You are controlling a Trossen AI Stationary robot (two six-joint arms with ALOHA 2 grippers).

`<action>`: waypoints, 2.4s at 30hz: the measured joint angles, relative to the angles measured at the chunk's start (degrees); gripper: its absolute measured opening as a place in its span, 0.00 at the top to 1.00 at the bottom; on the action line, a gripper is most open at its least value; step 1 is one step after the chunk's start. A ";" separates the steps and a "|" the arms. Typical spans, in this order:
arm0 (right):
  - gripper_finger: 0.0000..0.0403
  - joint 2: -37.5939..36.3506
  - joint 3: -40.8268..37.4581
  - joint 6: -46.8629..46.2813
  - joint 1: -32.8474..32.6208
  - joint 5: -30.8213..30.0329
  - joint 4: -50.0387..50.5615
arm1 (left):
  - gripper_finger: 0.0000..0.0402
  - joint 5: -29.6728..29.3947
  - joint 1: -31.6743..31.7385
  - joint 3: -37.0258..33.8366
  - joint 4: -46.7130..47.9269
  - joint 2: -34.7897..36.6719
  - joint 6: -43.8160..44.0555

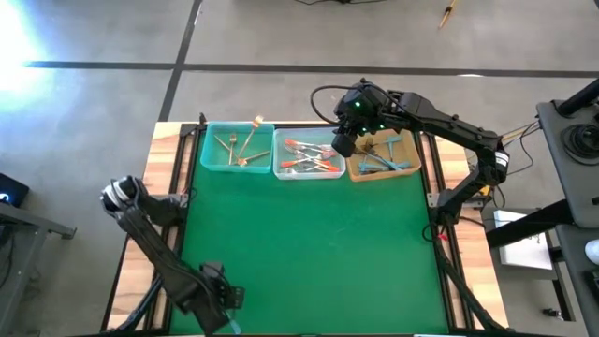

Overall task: Sort silverware by color (type)
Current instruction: Put the blue fork into the orange bin

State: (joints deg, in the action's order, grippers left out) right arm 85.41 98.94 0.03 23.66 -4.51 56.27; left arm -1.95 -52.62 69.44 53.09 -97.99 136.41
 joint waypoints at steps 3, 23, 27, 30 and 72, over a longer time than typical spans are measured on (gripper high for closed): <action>0.65 -0.01 0.01 0.00 0.00 0.00 0.01 | 0.39 1.50 0.51 3.05 0.20 -4.02 0.78; 0.65 0.00 0.00 0.00 0.00 0.00 0.00 | 0.41 6.22 0.93 7.88 1.49 -16.46 3.17; 0.65 0.00 0.00 0.00 0.00 0.00 0.00 | 0.50 4.00 0.88 7.83 1.24 -16.55 1.80; 0.65 0.00 0.02 0.00 0.00 0.00 0.02 | 0.62 3.00 0.90 7.32 0.52 -16.55 1.00; 0.65 0.00 0.00 0.00 -0.02 -0.02 0.01 | 1.00 -73.99 2.91 3.92 -4.56 -4.99 -39.68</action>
State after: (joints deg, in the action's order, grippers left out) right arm 85.41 98.94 0.03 23.64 -4.54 56.28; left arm -75.94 -49.71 73.36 48.52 -102.98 96.73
